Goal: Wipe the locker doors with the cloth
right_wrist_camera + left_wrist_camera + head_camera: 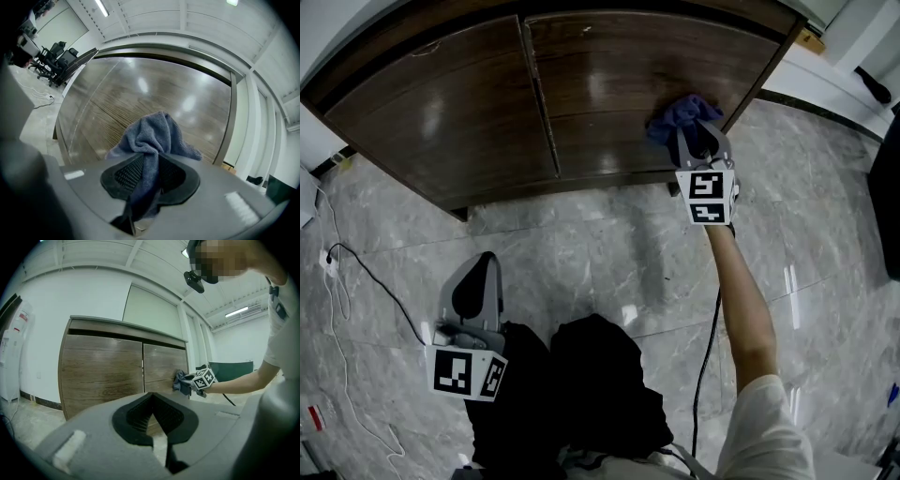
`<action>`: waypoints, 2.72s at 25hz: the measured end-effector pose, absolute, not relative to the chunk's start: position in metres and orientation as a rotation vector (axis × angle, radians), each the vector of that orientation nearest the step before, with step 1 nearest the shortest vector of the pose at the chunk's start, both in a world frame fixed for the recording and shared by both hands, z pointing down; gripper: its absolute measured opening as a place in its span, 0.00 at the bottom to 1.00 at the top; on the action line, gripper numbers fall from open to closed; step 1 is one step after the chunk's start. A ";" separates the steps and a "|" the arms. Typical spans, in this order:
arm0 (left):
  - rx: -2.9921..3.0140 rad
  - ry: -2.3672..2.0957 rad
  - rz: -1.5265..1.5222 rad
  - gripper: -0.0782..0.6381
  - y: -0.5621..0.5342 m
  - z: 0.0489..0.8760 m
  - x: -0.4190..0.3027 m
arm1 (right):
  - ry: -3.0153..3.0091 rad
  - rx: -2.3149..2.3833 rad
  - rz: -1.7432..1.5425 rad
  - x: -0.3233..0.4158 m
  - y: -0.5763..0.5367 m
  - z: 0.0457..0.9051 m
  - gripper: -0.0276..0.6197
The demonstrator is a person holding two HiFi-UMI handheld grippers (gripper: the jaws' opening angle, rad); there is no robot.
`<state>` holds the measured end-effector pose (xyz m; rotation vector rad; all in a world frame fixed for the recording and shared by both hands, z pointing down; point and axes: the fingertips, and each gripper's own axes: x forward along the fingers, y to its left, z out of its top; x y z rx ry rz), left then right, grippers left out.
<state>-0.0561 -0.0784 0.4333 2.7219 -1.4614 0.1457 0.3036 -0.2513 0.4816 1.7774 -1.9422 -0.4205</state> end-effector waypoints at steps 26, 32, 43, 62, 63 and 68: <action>2.703 -1.463 0.141 0.11 -0.081 0.439 -0.065 | -1.897 2.059 -0.076 0.367 -0.247 0.530 0.19; 2.696 -1.463 0.114 0.11 -0.082 0.438 -0.072 | -1.960 2.044 -0.020 0.322 -0.251 0.546 0.19; 2.678 -1.482 0.078 0.11 -0.085 0.437 -0.093 | -2.012 2.050 0.050 0.273 -0.255 0.557 0.19; 2.620 -1.569 0.038 0.11 -0.086 0.438 -0.144 | -2.118 1.887 -0.034 0.156 -0.265 0.563 0.19; 2.616 -1.574 0.036 0.11 -0.086 0.438 -0.147 | -2.122 1.874 -0.040 0.150 -0.265 0.564 0.19; 2.600 -1.597 0.035 0.11 -0.085 0.439 -0.158 | -2.171 1.769 -0.068 0.111 -0.267 0.572 0.19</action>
